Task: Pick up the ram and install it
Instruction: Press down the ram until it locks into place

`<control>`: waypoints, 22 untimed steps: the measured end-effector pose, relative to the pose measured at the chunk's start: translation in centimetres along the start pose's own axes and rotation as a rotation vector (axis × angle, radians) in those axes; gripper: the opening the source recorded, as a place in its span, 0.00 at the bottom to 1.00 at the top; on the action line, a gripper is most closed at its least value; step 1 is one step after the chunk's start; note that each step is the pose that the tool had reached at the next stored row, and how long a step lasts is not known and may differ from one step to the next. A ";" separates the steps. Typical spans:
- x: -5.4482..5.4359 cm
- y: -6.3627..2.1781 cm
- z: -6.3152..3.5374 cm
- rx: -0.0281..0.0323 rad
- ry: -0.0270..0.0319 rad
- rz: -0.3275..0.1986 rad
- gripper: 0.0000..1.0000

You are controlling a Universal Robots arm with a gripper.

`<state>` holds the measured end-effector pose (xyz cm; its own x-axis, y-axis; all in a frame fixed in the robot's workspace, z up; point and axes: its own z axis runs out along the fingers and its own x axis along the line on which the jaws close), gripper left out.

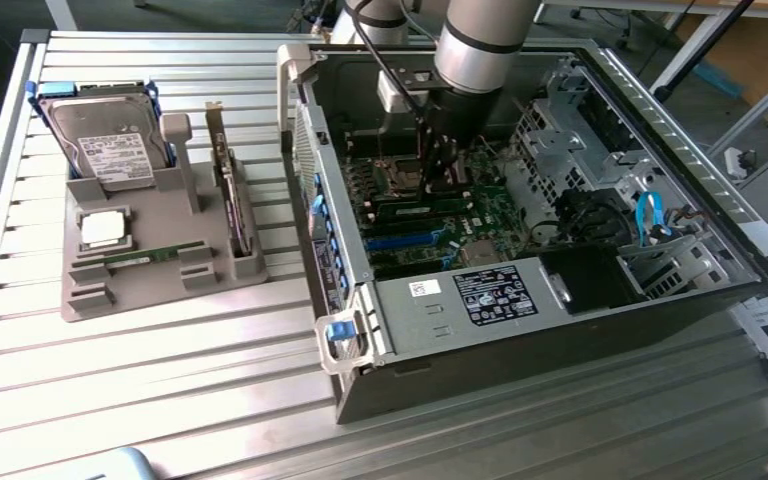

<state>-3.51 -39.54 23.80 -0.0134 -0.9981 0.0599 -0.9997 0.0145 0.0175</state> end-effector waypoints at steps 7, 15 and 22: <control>0.0 0.00 0.10 0.0001 -0.0004 0.000 0.11; 0.0 -0.01 0.25 0.0000 0.0000 0.000 0.11; 0.0 -0.01 0.30 0.0000 -0.0001 0.000 0.11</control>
<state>-3.51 -39.54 23.50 -0.0134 -0.9981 0.0597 -0.9997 0.0145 0.0175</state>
